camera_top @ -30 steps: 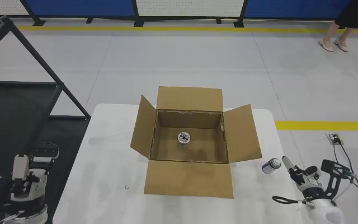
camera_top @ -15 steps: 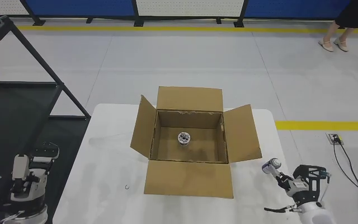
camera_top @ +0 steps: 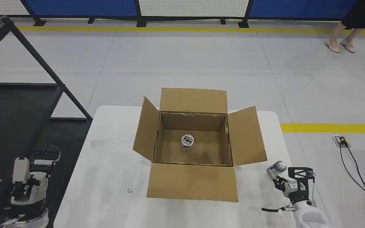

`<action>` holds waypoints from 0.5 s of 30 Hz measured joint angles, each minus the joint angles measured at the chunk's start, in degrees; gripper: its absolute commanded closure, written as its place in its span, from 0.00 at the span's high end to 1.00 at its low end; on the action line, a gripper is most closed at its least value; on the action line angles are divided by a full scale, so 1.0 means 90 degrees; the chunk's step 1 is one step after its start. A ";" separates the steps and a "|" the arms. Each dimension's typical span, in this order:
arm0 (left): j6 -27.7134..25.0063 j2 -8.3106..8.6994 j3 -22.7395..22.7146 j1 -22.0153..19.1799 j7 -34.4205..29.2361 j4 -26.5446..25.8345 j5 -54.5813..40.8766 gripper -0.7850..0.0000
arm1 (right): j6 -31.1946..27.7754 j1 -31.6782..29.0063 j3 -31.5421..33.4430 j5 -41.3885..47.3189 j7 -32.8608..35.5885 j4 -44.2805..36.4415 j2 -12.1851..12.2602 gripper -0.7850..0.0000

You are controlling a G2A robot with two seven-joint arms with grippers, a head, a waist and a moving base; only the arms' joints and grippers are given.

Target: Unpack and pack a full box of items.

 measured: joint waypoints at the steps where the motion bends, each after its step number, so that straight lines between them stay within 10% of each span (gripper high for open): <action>1: 0.0000 0.0000 0.0000 0.0000 0.0000 0.0000 0.0000 1.00 | 0.0001 0.0066 -0.0006 0.0008 0.0021 0.0076 0.0003 0.75; 5: 0.0000 0.0000 0.0000 0.0000 0.0000 0.0000 0.0000 1.00 | 0.0015 0.0241 -0.0037 0.0097 0.0060 0.0299 0.0007 0.50; 11: 0.0000 0.0000 0.0000 0.0000 0.0000 0.0000 0.0000 1.00 | 0.0032 0.0483 -0.0089 0.0105 0.0140 0.0586 0.0019 0.43; 15: 0.0000 0.0000 0.0000 0.0000 0.0000 0.0000 0.0000 1.00 | 0.0012 0.0529 -0.0114 0.0115 0.0126 0.0630 0.0026 0.09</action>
